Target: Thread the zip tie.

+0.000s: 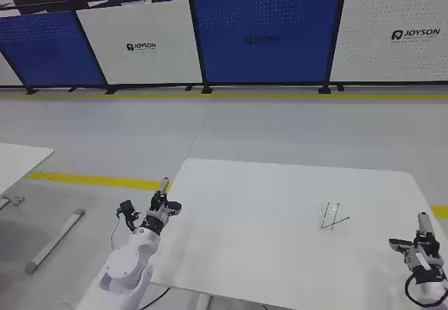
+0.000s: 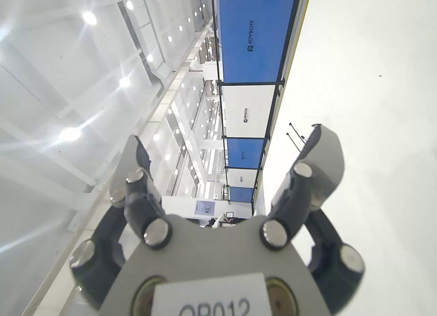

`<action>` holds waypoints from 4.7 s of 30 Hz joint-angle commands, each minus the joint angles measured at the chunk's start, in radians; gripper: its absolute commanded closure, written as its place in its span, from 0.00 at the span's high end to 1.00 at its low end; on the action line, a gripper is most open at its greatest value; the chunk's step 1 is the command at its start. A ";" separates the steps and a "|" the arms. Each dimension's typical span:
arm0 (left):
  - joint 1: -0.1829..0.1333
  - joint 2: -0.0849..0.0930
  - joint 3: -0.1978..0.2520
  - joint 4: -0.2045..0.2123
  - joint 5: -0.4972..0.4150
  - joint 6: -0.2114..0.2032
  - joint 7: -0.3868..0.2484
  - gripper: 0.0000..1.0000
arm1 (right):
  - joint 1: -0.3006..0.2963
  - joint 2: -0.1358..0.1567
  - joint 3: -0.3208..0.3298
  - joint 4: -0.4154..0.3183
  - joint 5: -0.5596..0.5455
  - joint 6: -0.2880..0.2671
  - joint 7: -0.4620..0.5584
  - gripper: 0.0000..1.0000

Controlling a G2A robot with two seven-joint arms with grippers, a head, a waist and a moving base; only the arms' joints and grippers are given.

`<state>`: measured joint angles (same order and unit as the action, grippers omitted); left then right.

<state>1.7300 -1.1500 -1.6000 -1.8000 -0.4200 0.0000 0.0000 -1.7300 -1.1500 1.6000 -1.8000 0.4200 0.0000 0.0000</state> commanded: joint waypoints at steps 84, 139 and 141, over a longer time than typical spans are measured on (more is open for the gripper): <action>0.000 0.000 0.000 0.000 0.000 0.000 0.000 1.00 | 0.826 0.070 -0.361 0.551 -0.749 0.339 1.216 1.00; 0.000 0.000 0.000 0.000 0.000 0.000 0.000 1.00 | 1.001 0.009 -0.523 0.879 -0.681 0.311 1.078 1.00; 0.000 0.000 0.000 0.000 0.000 0.000 0.000 1.00 | 0.993 0.009 -0.523 0.880 -0.675 0.305 1.072 1.00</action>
<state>1.7300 -1.1500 -1.6000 -1.8000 -0.4200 0.0000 0.0000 -0.7310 -1.1409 1.0767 -0.9212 -0.2599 0.3097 1.0770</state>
